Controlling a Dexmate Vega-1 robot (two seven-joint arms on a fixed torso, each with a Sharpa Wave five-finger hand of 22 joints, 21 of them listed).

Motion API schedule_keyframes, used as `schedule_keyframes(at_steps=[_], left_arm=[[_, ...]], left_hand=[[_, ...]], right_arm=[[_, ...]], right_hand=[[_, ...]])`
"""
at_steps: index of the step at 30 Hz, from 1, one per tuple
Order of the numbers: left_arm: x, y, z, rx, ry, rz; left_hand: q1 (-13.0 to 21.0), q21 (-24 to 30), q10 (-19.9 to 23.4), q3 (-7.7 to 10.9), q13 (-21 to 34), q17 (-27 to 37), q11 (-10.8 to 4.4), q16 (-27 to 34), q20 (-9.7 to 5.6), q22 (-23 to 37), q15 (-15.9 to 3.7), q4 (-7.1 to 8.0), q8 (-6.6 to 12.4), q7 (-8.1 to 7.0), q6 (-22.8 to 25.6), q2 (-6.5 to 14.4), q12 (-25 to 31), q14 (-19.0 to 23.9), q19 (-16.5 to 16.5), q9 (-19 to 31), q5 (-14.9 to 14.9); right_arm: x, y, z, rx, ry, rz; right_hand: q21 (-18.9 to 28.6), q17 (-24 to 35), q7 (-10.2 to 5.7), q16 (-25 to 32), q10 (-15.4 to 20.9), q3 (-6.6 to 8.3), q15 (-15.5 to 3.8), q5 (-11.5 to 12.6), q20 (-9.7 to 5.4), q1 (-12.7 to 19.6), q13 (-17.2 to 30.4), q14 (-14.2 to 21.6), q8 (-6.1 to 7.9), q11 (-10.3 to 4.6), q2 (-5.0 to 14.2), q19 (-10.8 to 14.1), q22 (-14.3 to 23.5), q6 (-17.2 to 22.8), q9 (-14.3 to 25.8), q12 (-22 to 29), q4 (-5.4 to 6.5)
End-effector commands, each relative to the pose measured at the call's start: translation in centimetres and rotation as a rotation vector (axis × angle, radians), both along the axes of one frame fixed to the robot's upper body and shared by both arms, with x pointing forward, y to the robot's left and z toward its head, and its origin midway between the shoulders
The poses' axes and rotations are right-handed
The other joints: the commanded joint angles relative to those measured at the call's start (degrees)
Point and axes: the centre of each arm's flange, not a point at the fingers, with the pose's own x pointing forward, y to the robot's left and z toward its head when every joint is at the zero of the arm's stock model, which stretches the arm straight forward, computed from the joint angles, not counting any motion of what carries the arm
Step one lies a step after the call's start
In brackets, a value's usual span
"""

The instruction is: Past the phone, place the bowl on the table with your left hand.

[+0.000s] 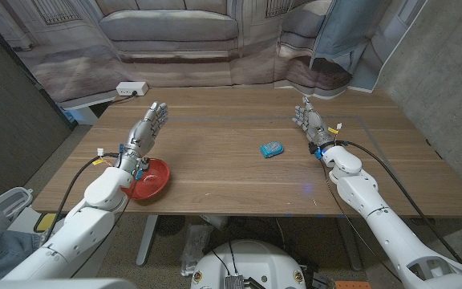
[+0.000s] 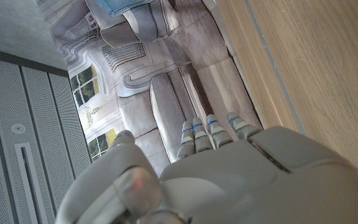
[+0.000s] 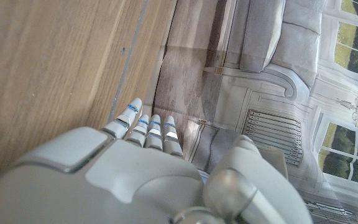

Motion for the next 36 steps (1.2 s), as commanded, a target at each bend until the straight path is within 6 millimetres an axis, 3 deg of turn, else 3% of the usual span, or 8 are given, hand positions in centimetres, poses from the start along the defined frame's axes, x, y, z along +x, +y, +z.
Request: schedule_keyframes(at_steps=[1,36], left_arm=[[-1.3,0.7,-0.3,0.015,-0.011,0.022],[-4.1,1.7,-1.8,0.019,-0.033,0.057]], left_hand=[[0.7,0.4,0.6,-0.28,0.4,0.3,0.12,0.2,-2.51,0.2,0.1,-0.03,0.12,-0.08,0.5,0.1,0.1,0.7,0.5,0.1,0.0],[1.0,0.3,1.4,-0.6,0.4,0.3,0.23,0.0,-2.47,0.2,0.14,-0.05,-0.12,-0.12,1.3,0.2,-0.2,1.4,1.0,0.2,-0.1]], right_arm=[[0.0,0.6,0.1,-0.005,0.0,0.001],[-0.8,0.6,0.4,-0.016,-0.012,-0.015]], right_hand=[[-0.1,0.3,0.02,0.1,0.2,-0.03,0.18,0.0,-2.57,0.2,0.3,0.4,0.43,0.03,0.47,0.5,0.3,0.6,0.1,-0.1,-0.03],[-0.7,0.4,0.05,0.0,1.0,-0.25,0.31,-0.2,-2.46,0.2,0.4,0.5,0.4,0.24,0.65,0.7,0.3,0.5,0.1,0.0,-0.18]])
